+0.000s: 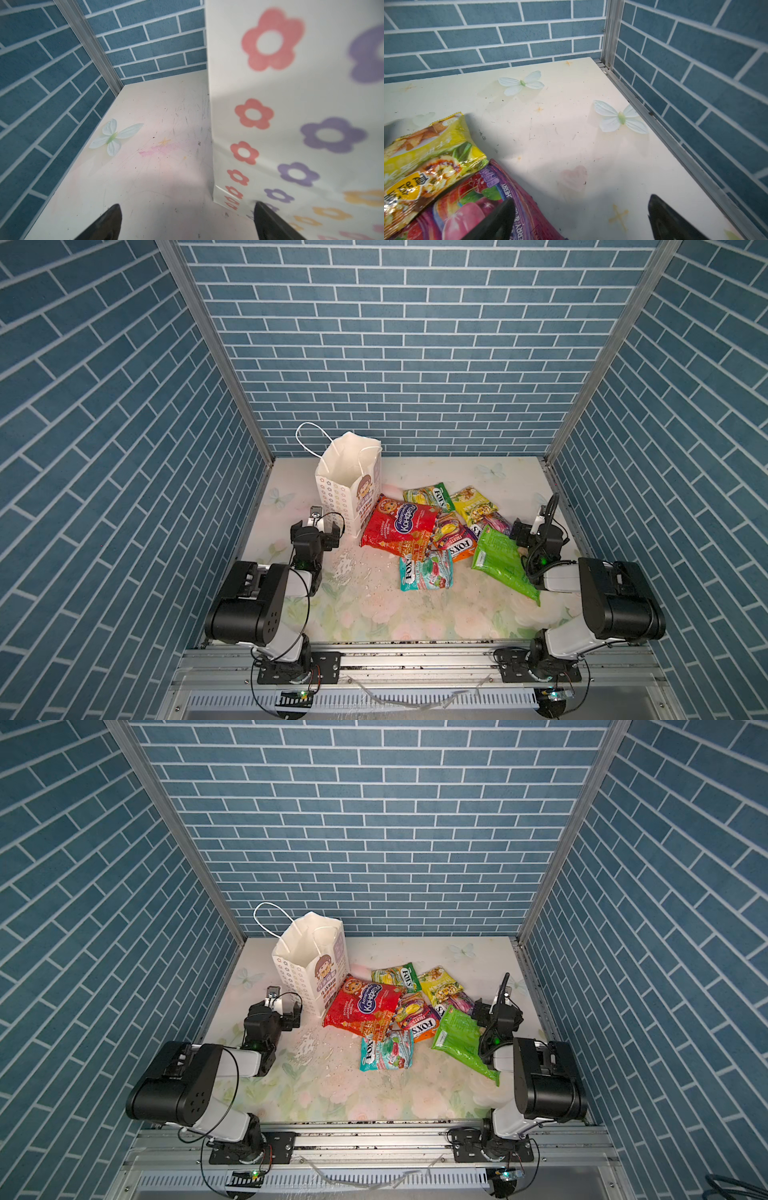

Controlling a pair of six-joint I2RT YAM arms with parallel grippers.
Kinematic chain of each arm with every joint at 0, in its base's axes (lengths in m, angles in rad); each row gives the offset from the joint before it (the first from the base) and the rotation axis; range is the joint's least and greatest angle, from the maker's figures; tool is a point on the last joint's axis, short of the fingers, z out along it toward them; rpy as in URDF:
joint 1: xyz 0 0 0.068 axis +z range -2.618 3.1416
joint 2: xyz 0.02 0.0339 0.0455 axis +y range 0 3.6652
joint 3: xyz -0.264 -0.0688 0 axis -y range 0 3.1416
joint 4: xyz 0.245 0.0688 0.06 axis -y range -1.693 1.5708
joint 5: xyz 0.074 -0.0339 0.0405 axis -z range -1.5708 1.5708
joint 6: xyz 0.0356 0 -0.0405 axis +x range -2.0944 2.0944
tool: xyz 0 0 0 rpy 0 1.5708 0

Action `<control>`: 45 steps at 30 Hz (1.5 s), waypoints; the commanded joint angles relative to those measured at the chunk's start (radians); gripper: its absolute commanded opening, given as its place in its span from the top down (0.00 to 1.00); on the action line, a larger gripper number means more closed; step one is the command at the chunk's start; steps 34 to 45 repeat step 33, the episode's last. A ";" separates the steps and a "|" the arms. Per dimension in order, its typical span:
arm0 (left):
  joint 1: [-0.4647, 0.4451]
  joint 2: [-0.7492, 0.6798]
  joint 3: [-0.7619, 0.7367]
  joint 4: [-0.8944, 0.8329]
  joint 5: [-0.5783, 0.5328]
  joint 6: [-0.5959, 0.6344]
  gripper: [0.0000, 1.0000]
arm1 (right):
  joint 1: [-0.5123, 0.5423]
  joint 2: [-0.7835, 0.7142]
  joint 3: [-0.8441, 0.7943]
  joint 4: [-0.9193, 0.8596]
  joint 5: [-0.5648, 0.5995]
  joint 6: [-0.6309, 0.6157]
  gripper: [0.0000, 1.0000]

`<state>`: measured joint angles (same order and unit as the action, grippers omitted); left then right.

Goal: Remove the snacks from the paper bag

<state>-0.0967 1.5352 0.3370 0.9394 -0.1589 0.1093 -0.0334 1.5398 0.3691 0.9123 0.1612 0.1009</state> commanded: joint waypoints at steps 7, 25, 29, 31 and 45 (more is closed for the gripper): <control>0.007 -0.004 0.014 -0.003 0.004 -0.001 0.00 | 0.003 0.000 -0.002 0.002 -0.162 -0.078 0.01; 0.011 -0.003 0.025 -0.019 -0.016 -0.015 0.00 | -0.011 0.006 0.030 -0.050 -0.161 -0.054 0.01; 0.011 -0.002 0.025 -0.019 -0.016 -0.015 0.01 | -0.011 0.006 0.029 -0.049 -0.161 -0.054 0.01; 0.011 -0.003 0.025 -0.020 -0.016 -0.016 0.01 | -0.011 0.006 0.030 -0.050 -0.161 -0.055 0.01; 0.011 -0.003 0.025 -0.020 -0.016 -0.015 0.00 | -0.012 0.004 0.027 -0.048 -0.162 -0.055 0.01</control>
